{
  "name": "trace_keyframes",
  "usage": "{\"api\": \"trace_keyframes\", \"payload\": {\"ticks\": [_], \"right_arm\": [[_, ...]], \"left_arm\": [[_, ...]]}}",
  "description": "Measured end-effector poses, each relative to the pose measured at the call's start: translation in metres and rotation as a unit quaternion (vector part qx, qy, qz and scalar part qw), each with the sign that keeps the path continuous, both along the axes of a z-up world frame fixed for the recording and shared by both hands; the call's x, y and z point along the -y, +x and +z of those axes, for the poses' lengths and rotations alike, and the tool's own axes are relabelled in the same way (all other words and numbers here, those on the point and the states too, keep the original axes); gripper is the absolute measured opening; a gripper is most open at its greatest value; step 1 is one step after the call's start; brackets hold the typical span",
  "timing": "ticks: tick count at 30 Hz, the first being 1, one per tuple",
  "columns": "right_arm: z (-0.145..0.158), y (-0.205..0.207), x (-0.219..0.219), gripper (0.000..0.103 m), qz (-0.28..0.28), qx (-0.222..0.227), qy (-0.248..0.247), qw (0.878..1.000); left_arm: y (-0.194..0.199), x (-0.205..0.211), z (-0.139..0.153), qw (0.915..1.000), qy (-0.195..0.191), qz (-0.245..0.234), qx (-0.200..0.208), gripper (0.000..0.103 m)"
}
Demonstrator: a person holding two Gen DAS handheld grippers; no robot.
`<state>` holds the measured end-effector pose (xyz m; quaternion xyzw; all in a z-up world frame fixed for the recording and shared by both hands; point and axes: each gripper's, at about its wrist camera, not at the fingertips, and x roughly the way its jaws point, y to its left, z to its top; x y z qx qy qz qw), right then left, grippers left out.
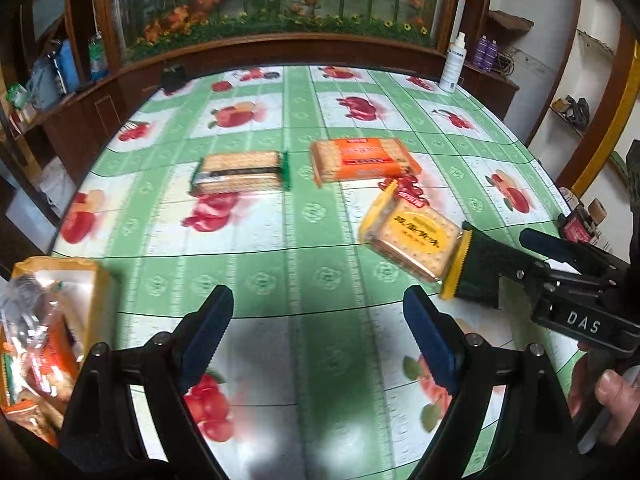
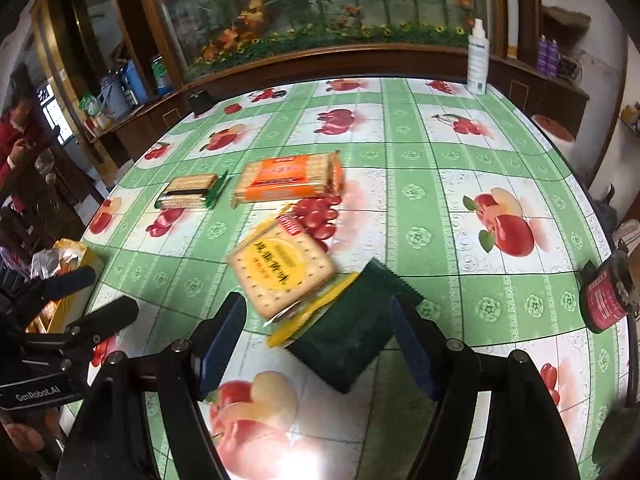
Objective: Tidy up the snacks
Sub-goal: 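Grasp the yellow biscuit pack with the left gripper while the right grasps the dark green pack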
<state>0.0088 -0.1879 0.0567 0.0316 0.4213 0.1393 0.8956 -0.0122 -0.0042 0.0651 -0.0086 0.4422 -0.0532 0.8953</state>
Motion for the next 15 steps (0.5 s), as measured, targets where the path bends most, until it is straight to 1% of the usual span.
{"api": "trace_keyframes", "payload": {"ticks": [2, 3, 7, 9, 11, 13, 15], "right_arm": [[0.003, 0.006, 0.004, 0.074, -0.002, 0.005, -0.001, 1.0], [0.005, 0.01, 0.004, 0.074, -0.003, 0.011, -0.01, 1.0], [0.004, 0.034, -0.002, 0.074, -0.008, 0.017, -0.078, 0.997], [-0.005, 0.052, -0.004, 0.074, -0.013, 0.002, -0.113, 0.994], [-0.013, 0.064, -0.002, 0.074, -0.011, -0.011, -0.119, 0.993], [-0.021, 0.074, -0.002, 0.074, -0.001, -0.031, -0.109, 0.994], [-0.026, 0.074, -0.007, 0.074, 0.017, -0.04, -0.103, 0.994]], "left_arm": [[0.003, 0.003, -0.001, 1.0, 0.002, 0.003, -0.002, 0.087], [0.004, 0.003, -0.002, 1.0, 0.005, 0.005, -0.004, 0.087], [0.005, 0.0, -0.005, 0.9999, 0.007, 0.01, -0.009, 0.087], [0.007, -0.005, -0.006, 0.9998, 0.004, 0.017, -0.013, 0.087], [0.008, -0.01, -0.007, 0.9996, -0.001, 0.023, -0.017, 0.087], [0.011, -0.016, -0.008, 0.9993, -0.005, 0.03, -0.02, 0.087], [0.014, -0.021, -0.009, 0.9989, -0.013, 0.039, -0.023, 0.087]]}}
